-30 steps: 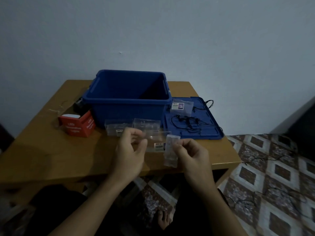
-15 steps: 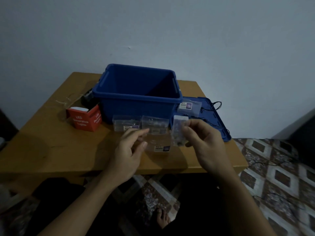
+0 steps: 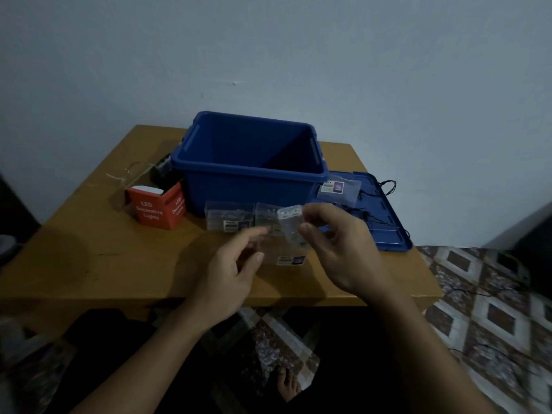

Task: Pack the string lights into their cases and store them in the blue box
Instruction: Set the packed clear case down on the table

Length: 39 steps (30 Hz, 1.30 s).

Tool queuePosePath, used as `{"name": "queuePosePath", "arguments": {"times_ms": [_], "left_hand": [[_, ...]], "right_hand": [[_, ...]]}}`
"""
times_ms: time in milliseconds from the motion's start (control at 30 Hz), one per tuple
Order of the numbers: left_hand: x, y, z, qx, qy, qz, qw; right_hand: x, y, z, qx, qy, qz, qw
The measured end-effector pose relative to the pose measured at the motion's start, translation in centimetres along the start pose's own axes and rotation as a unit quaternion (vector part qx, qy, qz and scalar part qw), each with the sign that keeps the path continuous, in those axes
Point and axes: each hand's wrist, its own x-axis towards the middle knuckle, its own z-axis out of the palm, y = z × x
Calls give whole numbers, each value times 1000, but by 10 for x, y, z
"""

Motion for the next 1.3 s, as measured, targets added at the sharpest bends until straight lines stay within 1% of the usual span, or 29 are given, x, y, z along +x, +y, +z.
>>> {"name": "queuePosePath", "arguments": {"times_ms": [233,333,433,500,800,967,1167,1300], "left_hand": [[-2,-1,0,-15,15,14,1000],[-1,-1,-1,-13,18,15,1000],[-1,-1,-1,-9,16,13,1000],[-1,-1,0,-7,21,11,1000],[-3,1,0,-19,32,33,999],[-3,6,-2,-22,37,51,998],[-4,4,0,-16,34,74,997],[-4,4,1,-8,36,91,995]], "right_hand": [[3,-1,-2,-62,-23,-33,997],[5,-2,-5,-58,-33,-42,997],[4,2,-6,-19,-41,-26,999],[3,5,-5,-13,-45,-23,999],[11,-8,-12,-114,-88,-90,986],[11,-12,-11,-98,-121,-73,985],[11,-24,-3,-193,-129,-81,969],[13,-37,1,-292,-140,-96,941]]}}
